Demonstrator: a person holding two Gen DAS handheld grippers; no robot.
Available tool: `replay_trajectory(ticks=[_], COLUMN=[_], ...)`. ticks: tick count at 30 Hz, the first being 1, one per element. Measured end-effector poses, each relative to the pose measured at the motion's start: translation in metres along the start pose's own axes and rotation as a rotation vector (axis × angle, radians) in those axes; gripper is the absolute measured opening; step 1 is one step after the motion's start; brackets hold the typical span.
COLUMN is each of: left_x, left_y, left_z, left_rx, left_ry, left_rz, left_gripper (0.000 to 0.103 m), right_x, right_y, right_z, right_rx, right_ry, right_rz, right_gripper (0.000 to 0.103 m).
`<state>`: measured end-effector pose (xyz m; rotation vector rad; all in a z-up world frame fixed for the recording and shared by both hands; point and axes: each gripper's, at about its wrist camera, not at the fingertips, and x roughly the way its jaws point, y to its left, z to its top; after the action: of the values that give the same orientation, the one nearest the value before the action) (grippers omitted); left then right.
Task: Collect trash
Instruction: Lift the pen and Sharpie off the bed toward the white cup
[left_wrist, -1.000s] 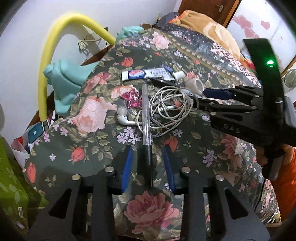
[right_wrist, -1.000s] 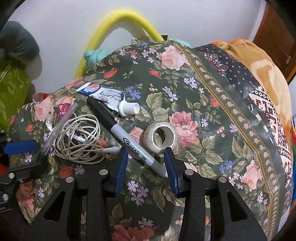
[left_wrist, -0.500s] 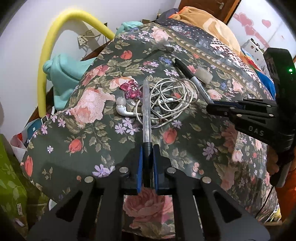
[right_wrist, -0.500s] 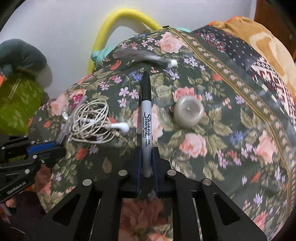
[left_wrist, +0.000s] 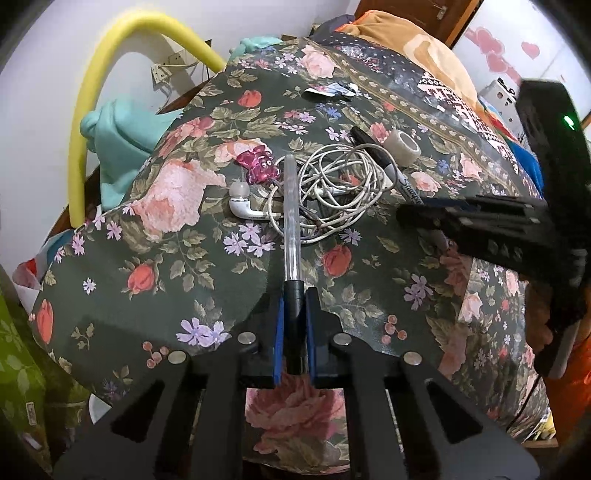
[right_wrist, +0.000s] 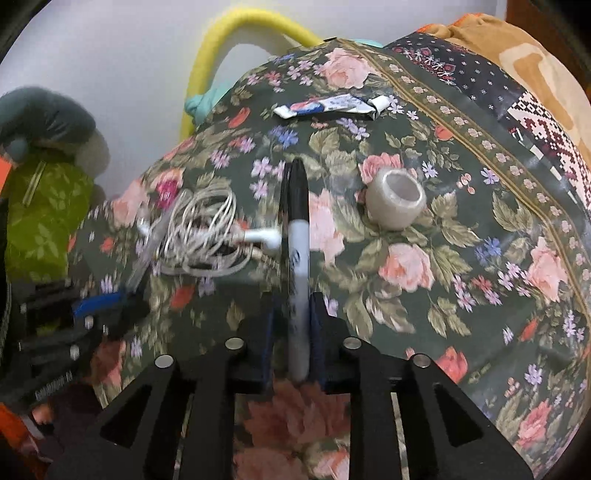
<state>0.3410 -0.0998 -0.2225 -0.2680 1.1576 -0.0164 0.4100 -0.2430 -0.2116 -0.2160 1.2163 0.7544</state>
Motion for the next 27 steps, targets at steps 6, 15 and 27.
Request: replay_trajectory(ticks=[6,15,27], left_x=[-0.007,-0.057,-0.144], left_y=[0.000,0.003,0.029], left_z=[0.000,0.000,-0.029], left_rx=[0.009,-0.001,-0.027], left_ry=[-0.013,-0.103,-0.237], left_rz=[-0.011,-0.032,0.023], left_gripper=[0.009,0.009,0.009], right_x=[0.004,-0.053,-0.097], right_y=[0.000,0.020,0.133], right_z=[0.005,-0.008,-0.001], right_rx=[0.036,0.035,-0.070], right_ry=[-0.047,-0.144,-0.272], right_rz=[-0.030,-0.054,0.022], right_gripper=[0.010,0.010,0.010])
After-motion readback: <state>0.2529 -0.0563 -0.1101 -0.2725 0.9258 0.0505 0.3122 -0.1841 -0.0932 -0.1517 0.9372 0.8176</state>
